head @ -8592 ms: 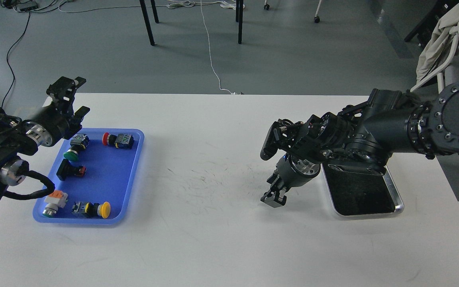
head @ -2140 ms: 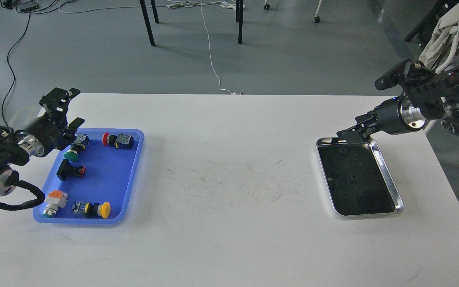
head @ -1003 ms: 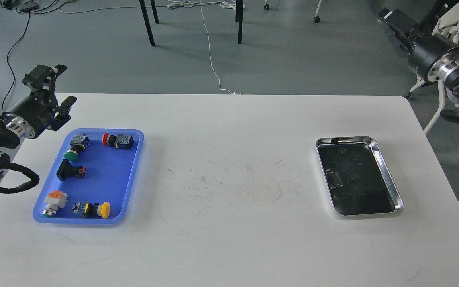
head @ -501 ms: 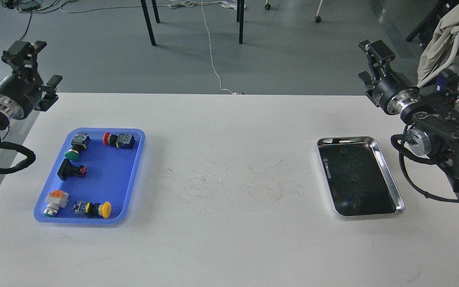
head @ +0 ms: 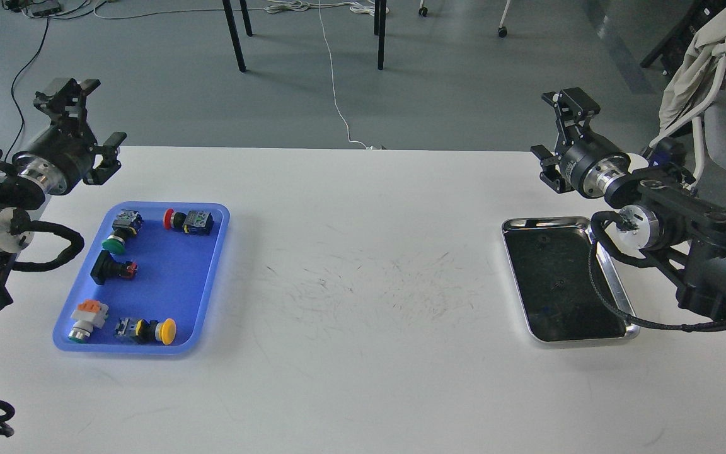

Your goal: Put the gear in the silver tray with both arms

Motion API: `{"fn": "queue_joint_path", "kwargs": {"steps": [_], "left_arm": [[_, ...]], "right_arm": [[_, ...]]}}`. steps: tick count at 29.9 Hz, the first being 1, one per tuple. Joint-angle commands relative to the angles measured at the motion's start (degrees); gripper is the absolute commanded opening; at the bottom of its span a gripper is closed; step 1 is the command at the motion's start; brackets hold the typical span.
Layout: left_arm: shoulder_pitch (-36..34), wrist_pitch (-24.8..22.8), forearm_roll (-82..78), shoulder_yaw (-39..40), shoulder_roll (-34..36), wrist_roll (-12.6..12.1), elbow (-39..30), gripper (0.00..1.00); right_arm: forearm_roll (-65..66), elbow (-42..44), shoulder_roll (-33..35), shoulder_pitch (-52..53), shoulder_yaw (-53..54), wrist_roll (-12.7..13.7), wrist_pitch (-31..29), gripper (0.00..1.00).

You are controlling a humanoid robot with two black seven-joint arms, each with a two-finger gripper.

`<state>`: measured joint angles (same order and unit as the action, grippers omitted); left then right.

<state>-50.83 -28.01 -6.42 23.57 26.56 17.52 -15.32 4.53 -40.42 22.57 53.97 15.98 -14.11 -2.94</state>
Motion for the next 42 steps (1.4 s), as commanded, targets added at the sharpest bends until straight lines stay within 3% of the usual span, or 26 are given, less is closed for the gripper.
{"fn": "queue_joint_path", "kwargs": {"steps": [1,7,32,38,42], "left_arm": [[0.4,0.0,0.0,-0.3,0.2,0.4,-0.4,0.98],[0.5,0.0,0.0,-0.3,0.9,0.9,-0.9,0.98],[1.5,0.0,1.2,-1.6,0.1,2.3,-1.2,0.98],[1.5,0.0,1.0,-1.8,0.1,2.3,-5.1,0.98],[2.8,0.0,1.0,-1.4,1.8,4.7,-13.2,0.98]], "right_arm": [[-0.8,-0.3,-0.2,-1.1,4.1,0.0,0.1,0.99],[-0.6,0.3,-0.8,-1.2,6.6,-0.1,2.6,0.99],[-0.5,0.2,-2.2,-4.3,14.5,-0.3,2.3,0.99],[-0.5,0.4,-2.2,-4.3,14.4,-0.3,2.2,0.99],[-0.5,0.3,-2.0,-4.3,14.3,-0.3,2.2,0.99]]}}
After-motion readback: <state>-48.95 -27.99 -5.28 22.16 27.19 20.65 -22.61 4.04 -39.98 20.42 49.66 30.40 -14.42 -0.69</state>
